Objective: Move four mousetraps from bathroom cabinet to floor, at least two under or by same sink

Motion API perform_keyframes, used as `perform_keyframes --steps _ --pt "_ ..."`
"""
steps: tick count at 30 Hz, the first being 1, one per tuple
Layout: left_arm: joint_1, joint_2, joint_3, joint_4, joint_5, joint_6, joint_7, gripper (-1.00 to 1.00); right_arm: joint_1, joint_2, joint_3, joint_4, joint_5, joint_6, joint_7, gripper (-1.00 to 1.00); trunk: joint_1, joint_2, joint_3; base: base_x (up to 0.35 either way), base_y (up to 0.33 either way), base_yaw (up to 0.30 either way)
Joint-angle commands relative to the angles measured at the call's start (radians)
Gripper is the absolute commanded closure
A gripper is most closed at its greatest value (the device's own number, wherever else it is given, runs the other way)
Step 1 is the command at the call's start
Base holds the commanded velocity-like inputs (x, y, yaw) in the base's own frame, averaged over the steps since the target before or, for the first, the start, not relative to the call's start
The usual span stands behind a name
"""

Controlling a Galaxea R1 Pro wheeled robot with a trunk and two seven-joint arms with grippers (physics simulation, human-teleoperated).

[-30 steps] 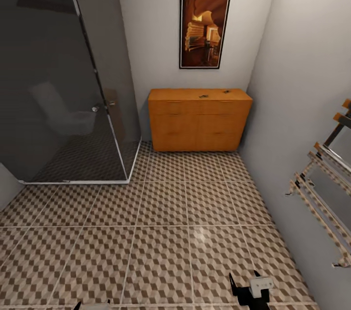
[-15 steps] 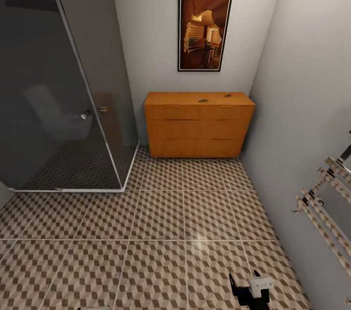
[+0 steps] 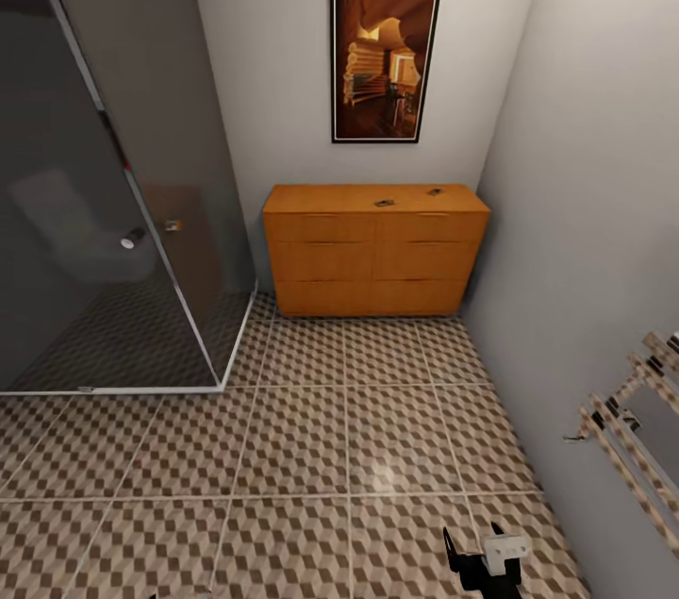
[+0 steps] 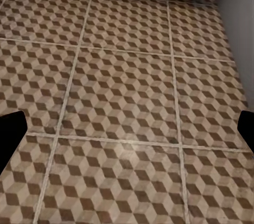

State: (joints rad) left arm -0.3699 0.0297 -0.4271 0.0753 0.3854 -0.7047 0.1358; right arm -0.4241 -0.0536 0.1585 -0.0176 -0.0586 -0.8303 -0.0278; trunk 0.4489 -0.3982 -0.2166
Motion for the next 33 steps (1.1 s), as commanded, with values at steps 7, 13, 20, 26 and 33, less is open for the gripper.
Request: perform_keyframes --steps 7,13,20,26,33 --pt "-0.001 -0.001 -0.009 0.003 0.003 -0.005 0.005 -1.00 -0.001 0.000 0.009 0.001 -0.006 -0.003 -0.003 -1.00 0.001 -0.002 -0.002 0.312 -0.003 -0.057" --pt "-0.001 -0.001 -0.009 0.003 0.003 -0.005 0.005 -1.00 -0.001 0.000 0.009 0.001 -0.006 -0.002 -0.004 -1.00 0.001 -0.002 -0.002 0.312 0.000 -0.014" --pt "-0.001 -0.001 -0.009 0.003 0.002 -0.004 0.005 -1.00 -0.001 0.000 0.009 0.001 -0.006 -0.002 -0.004 -1.00 0.001 -0.002 -0.002 0.312 0.000 -0.001" --pt "-0.001 -0.001 -0.009 0.003 0.003 -0.004 0.005 -1.00 -0.001 0.000 0.009 0.001 -0.006 -0.002 -0.004 -1.00 0.001 -0.002 -0.002 0.312 0.000 0.000" --pt "-0.001 -0.001 -0.009 0.003 0.003 -0.004 0.005 -1.00 -0.001 0.000 0.009 0.001 -0.006 -0.003 -0.004 -1.00 0.001 -0.002 -0.002 0.312 0.000 0.000"
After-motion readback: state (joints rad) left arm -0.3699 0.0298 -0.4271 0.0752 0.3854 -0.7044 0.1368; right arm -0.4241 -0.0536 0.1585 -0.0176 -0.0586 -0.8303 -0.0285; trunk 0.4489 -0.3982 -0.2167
